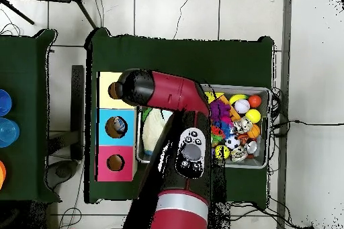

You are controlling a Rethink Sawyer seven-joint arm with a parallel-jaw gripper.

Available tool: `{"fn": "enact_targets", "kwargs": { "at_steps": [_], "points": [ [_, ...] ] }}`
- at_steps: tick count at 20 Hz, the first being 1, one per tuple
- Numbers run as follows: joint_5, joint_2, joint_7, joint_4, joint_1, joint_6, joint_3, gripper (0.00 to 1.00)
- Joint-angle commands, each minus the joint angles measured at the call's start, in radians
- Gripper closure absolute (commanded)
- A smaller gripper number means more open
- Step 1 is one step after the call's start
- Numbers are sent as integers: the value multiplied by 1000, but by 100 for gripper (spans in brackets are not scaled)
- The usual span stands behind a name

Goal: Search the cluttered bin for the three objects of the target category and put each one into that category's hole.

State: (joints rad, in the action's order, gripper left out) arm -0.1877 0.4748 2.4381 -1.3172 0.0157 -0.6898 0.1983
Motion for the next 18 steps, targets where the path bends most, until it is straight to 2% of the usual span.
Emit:
{"fn": "enact_targets", "kwargs": {
  "at_steps": [1,18],
  "points": [
    [4,39,21,-97,-38,-112,-73,100],
    [9,109,47,-60,-20,-279,-47,100]
  ]
}}
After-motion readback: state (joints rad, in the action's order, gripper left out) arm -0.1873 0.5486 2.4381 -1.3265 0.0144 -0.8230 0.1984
